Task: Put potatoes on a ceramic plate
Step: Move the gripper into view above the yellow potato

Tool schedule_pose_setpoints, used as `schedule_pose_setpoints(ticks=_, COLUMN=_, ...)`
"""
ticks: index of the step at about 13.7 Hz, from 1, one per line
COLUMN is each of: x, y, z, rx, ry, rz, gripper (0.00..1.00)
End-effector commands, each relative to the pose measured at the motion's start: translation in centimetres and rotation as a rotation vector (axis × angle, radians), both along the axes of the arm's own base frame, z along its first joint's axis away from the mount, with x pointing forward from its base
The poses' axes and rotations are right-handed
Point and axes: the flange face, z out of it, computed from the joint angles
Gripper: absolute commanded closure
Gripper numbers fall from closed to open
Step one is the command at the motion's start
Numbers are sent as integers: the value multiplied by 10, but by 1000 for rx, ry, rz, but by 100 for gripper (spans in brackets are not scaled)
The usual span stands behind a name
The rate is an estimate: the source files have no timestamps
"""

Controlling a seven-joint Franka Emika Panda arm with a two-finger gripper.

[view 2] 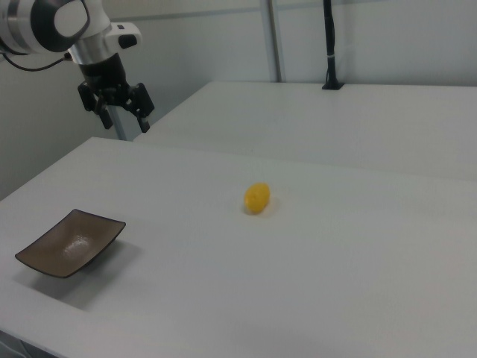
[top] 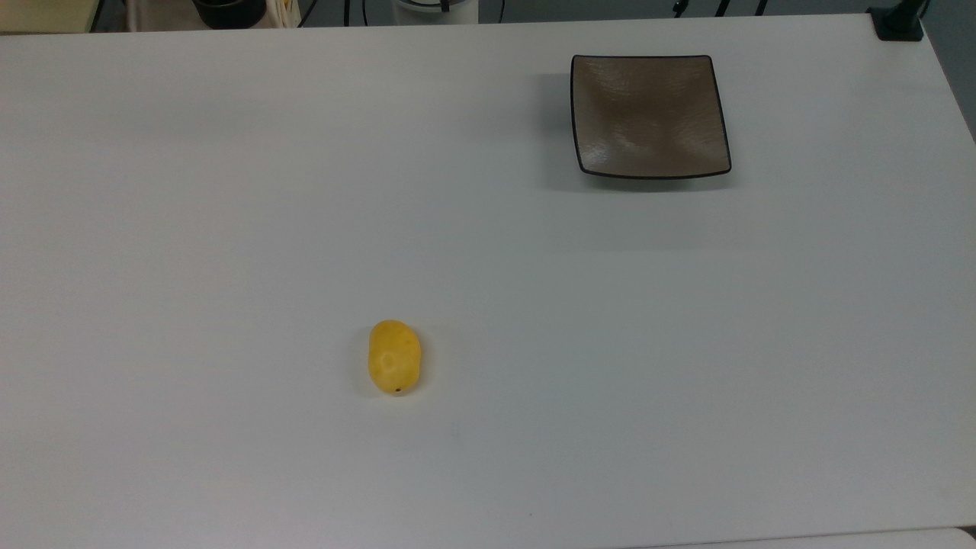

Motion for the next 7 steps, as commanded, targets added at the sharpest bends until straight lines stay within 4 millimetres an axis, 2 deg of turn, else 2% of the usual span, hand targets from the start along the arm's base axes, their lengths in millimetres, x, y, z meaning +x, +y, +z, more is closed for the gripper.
schedule_pose_setpoints(ticks=1, x=25, y=-9, z=0, rx=27, ry=-27, rz=-51, gripper=0)
schedule_pose_setpoints(ticks=2, x=39, y=-17, z=1, rx=33, ry=-40, rz=-74, gripper=0)
schedule_pose_setpoints(ticks=7, x=93, y=-21, z=-12, rx=52, ry=-108, rz=-139, gripper=0)
